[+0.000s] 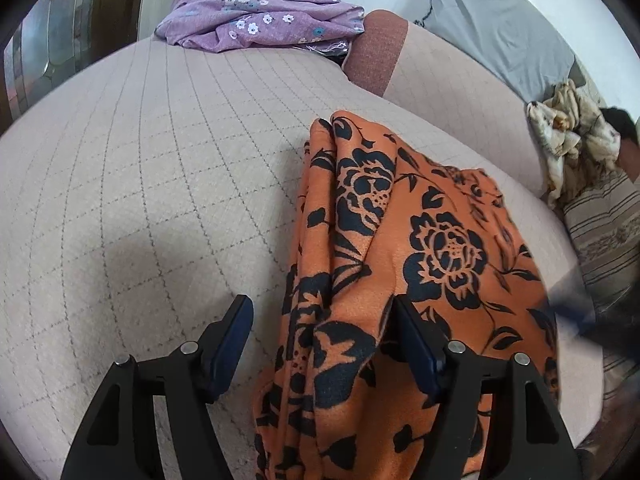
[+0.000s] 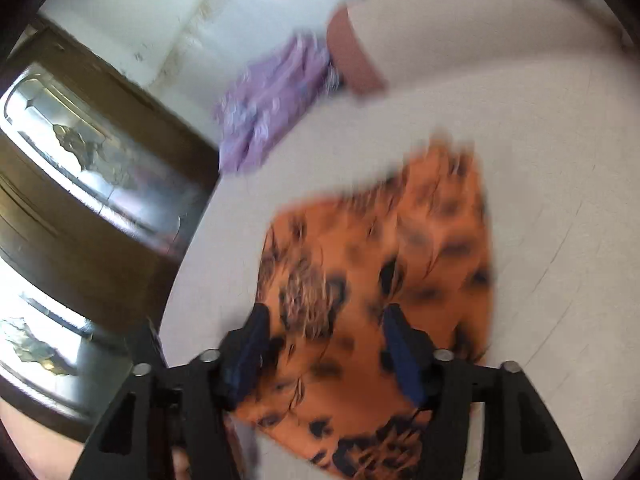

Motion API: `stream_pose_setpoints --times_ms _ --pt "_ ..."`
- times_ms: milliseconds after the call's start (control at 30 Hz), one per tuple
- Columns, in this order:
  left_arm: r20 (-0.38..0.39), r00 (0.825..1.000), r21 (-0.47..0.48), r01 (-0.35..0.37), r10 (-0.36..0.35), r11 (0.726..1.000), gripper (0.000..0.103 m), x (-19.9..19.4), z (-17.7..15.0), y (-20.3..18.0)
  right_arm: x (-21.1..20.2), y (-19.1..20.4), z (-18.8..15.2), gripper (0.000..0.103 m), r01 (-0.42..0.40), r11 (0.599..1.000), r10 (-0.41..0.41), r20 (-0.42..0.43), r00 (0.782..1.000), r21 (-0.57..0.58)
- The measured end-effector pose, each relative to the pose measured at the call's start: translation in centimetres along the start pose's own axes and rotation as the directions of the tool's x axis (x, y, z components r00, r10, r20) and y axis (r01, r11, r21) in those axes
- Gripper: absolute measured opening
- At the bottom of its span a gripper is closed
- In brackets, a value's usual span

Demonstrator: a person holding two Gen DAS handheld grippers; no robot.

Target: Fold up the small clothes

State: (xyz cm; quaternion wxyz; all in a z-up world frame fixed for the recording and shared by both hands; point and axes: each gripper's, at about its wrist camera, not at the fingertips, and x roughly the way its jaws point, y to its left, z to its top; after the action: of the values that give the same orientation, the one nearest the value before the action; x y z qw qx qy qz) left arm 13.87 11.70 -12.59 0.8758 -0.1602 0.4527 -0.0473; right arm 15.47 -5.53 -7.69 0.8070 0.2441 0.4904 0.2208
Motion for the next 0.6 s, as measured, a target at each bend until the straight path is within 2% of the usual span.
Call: stream_pose_setpoints --times_ms 33,67,100,167,200,267,300,400,500,567,600 --pt "-0.014 0.999 -0.029 0.048 -0.049 0.998 0.063 -0.6 0.0 0.4 1.9 -1.4 -1.0 0.066 0.029 0.999 -0.027 -0.065 0.997 0.033" --pt "-0.021 0.996 -0.048 0.081 -0.082 0.996 0.050 -1.3 -0.1 0.8 2.6 -2.0 -1.7 0.065 0.027 0.999 -0.025 -0.065 0.998 0.040" --pt "-0.017 0.994 -0.063 0.108 -0.110 0.992 0.048 -2.4 -0.2 1.1 2.1 -2.3 -2.1 0.065 0.002 0.999 -0.002 -0.006 1.000 0.033" --pt "0.012 0.990 -0.083 0.140 -0.139 0.987 0.048 -4.3 -0.6 1.8 1.7 -2.3 -2.1 0.065 -0.015 0.997 0.014 0.006 1.000 0.072" --pt "0.009 0.989 -0.095 0.145 -0.145 0.985 0.048 -4.6 -0.9 2.1 1.7 -2.3 -2.0 0.065 -0.018 0.997 0.018 0.002 1.000 0.075" --pt "-0.122 0.990 -0.102 0.064 -0.076 0.993 0.045 -2.8 -2.4 2.7 1.7 -2.5 -2.1 0.065 -0.026 0.997 0.026 -0.002 1.000 0.071" --pt "-0.133 0.988 -0.104 0.065 -0.078 0.992 0.044 -2.1 -3.1 3.1 1.9 -2.4 -2.2 0.065 -0.032 0.997 0.032 0.002 0.999 0.073" --pt "-0.133 0.988 -0.117 0.066 -0.082 0.991 0.040 -3.7 -2.0 2.6 1.5 -3.1 -2.6 0.065 -0.042 0.997 0.042 0.002 0.999 0.066" --pt "-0.050 0.991 -0.097 0.117 -0.123 0.988 0.043 -6.0 0.4 2.1 1.6 -3.5 -2.2 0.065 -0.063 0.996 0.063 0.001 0.998 0.070" --pt "-0.019 0.991 -0.062 0.132 -0.133 0.989 0.060 -6.2 3.0 1.6 1.7 -3.4 -2.0 0.065 -0.076 0.994 0.076 0.002 0.997 0.075" --pt "-0.027 0.990 -0.035 0.140 -0.141 0.990 0.060 -5.3 4.5 1.2 1.8 -3.4 -1.9 0.065 -0.077 0.994 0.077 0.000 0.997 0.072"
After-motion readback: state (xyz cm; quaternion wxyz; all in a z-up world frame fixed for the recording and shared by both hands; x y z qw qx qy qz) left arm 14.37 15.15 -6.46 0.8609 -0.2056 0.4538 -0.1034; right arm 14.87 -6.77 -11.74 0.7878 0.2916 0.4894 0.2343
